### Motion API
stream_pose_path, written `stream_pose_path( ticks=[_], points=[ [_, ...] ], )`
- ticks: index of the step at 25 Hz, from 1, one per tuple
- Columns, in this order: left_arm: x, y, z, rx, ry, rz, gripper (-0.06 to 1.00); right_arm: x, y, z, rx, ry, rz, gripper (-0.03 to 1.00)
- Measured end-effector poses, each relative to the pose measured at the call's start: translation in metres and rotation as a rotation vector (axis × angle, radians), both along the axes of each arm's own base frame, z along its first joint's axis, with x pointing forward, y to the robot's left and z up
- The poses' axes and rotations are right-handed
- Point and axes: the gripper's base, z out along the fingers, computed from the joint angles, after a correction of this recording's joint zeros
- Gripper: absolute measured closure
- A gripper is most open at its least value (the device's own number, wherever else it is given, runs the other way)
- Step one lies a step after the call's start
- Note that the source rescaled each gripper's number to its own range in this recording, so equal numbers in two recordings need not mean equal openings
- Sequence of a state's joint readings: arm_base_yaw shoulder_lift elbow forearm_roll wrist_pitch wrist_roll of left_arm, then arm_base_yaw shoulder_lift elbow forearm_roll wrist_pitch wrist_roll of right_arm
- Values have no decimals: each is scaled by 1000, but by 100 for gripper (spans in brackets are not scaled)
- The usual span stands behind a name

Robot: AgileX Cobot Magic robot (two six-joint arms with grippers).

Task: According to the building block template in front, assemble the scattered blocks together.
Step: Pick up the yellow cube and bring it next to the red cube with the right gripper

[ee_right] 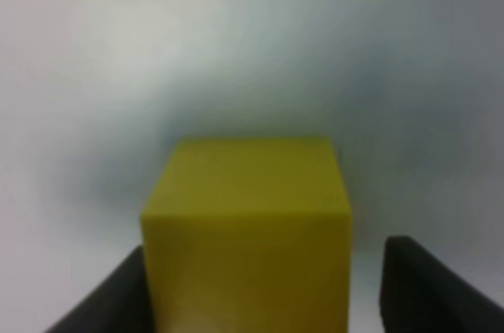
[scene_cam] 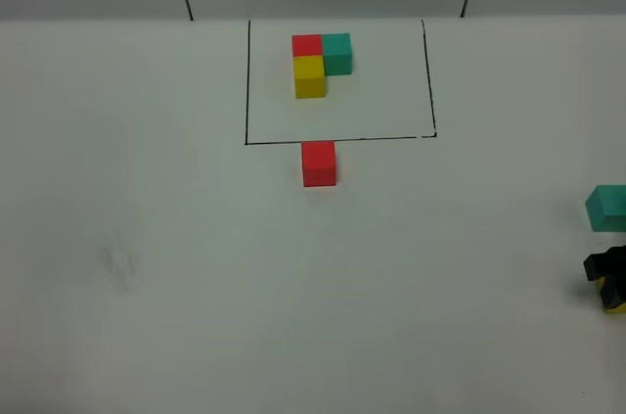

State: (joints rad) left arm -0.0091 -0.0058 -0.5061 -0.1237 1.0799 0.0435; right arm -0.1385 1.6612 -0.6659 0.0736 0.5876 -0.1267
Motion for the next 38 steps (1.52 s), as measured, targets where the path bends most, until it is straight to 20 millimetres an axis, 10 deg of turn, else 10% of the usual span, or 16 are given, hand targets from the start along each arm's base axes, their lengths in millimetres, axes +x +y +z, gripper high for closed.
stream_pose_path(
  ticks=[2, 10, 19, 31, 38],
  points=[
    [0, 0, 0, 0, 0, 0, 27, 0, 0, 0, 1, 3, -3, 70],
    [0, 0, 0, 0, 0, 0, 27, -1, 10, 21, 2, 19, 44, 71],
    [0, 0, 0, 0, 0, 0, 27, -2, 116, 111, 38, -208, 130, 71],
    [0, 0, 0, 1, 0, 1, 27, 16, 258, 72, -89, -203, 165, 71],
    [0, 1, 0, 5, 0, 5, 27, 45, 302, 42, -69, -178, 166, 71]
  ],
)
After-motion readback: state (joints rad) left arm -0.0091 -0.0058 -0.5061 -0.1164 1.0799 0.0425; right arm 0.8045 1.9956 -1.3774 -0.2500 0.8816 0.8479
